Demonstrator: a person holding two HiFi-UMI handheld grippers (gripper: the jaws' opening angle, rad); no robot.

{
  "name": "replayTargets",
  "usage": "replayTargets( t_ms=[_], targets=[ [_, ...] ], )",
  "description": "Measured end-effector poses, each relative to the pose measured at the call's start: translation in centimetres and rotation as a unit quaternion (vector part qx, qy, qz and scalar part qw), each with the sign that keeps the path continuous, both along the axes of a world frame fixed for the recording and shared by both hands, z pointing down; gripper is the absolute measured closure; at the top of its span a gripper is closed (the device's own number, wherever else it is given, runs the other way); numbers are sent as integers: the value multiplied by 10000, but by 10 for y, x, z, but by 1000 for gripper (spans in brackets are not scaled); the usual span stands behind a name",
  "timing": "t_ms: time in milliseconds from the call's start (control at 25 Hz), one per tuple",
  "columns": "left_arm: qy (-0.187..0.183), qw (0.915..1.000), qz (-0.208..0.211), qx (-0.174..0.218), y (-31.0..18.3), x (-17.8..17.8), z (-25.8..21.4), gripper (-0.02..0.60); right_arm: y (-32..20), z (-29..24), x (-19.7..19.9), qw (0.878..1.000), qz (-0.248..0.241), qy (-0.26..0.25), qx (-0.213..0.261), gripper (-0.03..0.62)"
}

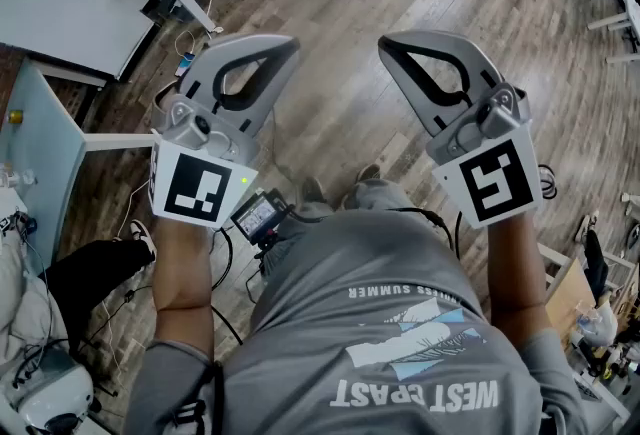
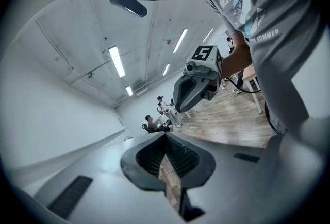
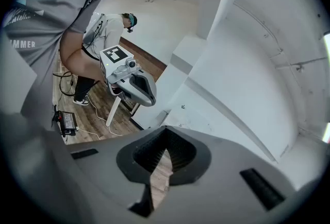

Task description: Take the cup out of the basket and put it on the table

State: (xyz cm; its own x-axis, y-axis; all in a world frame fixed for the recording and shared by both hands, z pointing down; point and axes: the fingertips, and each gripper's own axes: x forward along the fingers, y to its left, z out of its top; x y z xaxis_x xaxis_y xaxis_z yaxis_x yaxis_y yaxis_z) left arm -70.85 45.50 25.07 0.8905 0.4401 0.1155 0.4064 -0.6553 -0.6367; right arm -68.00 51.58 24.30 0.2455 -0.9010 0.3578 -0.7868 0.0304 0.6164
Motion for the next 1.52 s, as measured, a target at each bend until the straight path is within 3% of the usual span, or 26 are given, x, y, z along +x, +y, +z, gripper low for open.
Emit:
replayTargets(
  t_ms=[400,840,1520],
  targets=[
    [-122,9996,-195,190,49,75,-1,574,42,0,69,9978,-340,-441,368,582],
    [-206,9985,-361,350,87,136,-8,574,71,-9,132,9964,-495,-265,634,583],
    [-83,9999,-79,87,-3,225,-10,574,-15,-7,224,9988,-47,-199,446,583]
  ],
)
